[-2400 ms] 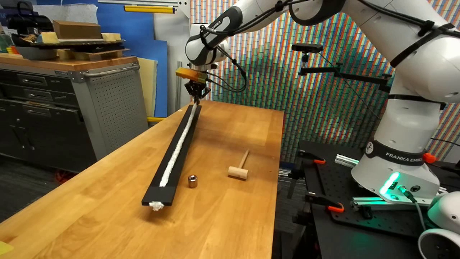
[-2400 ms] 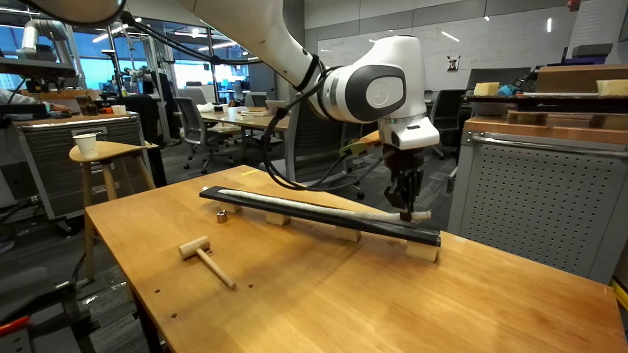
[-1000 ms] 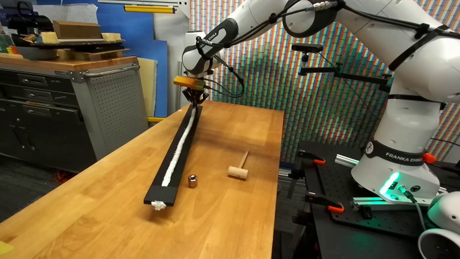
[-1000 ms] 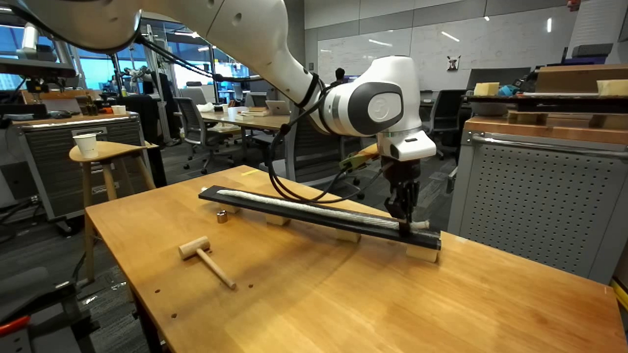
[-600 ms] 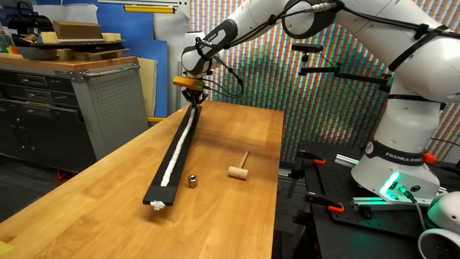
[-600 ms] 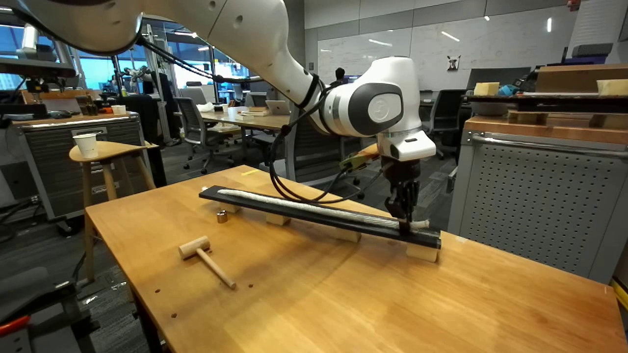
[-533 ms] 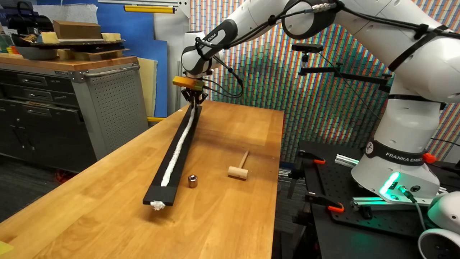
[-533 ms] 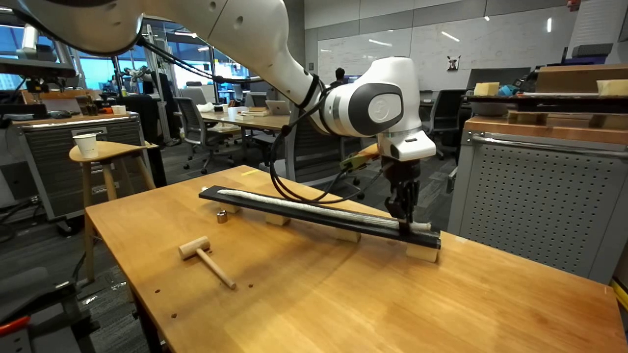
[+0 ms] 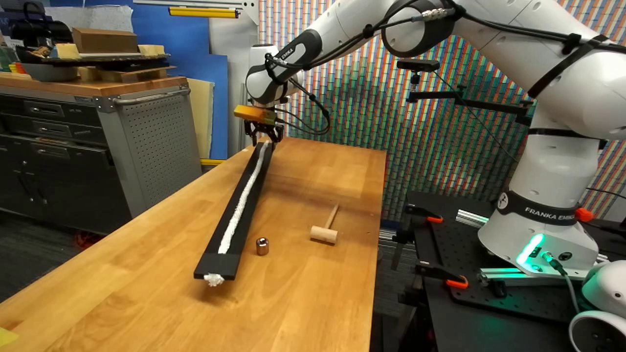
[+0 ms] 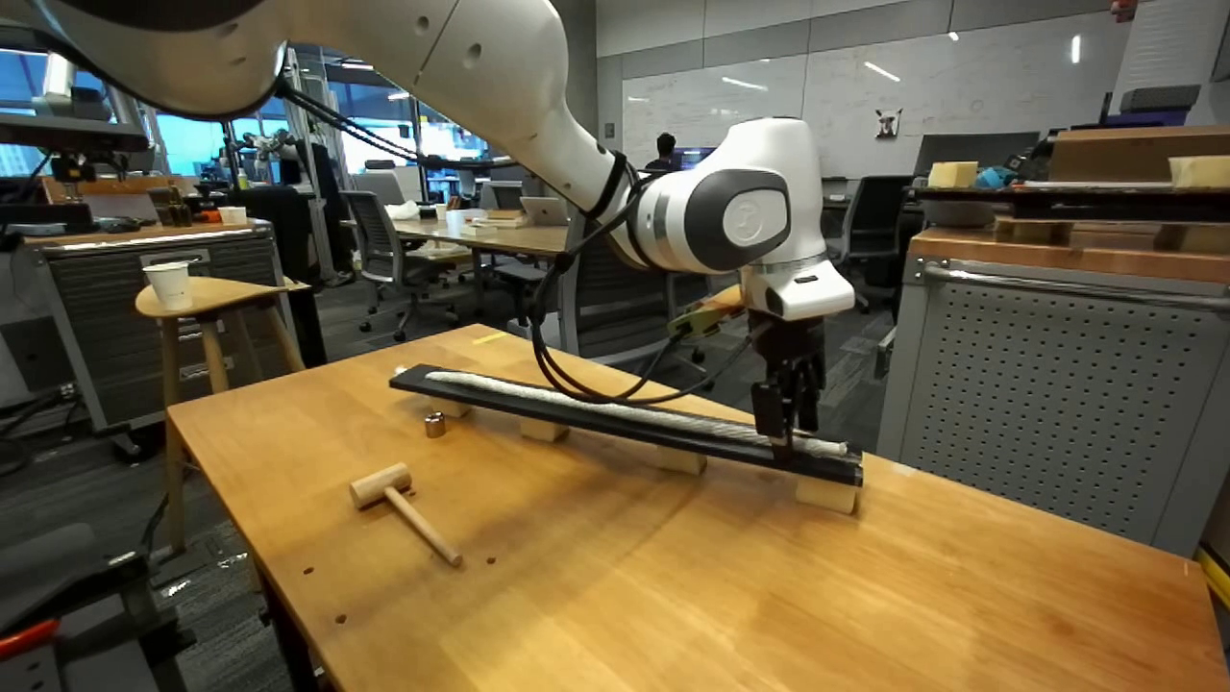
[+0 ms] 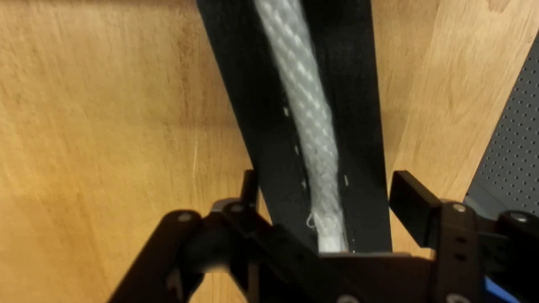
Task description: Lay the rope on top of the black board
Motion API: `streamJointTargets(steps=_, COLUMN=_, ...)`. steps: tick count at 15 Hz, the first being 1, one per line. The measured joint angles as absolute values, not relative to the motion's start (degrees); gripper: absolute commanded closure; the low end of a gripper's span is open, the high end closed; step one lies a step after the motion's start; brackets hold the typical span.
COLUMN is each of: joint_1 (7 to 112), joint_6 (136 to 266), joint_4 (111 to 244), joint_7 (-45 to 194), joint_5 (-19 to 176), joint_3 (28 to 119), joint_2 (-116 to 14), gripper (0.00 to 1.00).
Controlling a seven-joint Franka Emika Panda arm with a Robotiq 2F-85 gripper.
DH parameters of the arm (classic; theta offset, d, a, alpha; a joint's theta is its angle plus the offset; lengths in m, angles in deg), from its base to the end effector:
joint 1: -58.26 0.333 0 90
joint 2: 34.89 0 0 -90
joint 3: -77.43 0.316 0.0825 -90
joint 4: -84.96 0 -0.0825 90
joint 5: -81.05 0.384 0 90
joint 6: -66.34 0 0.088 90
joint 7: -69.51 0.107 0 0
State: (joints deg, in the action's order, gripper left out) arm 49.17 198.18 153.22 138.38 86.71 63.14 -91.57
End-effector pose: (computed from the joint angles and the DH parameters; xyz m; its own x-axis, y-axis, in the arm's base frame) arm 0.7323 -0.2510 0.2034 0.0166 -0.9856 0.1683 -0.9956 -0.0318 -0.0878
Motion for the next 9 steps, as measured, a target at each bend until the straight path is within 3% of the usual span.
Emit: streamJointTargets(steps=9, joint_1=50.7, joint_6=198.5, joint_4=152.3, joint_7=137.3, joint_5=86.7, joint_3=63.7, joint_2=-89.2, gripper=0.0)
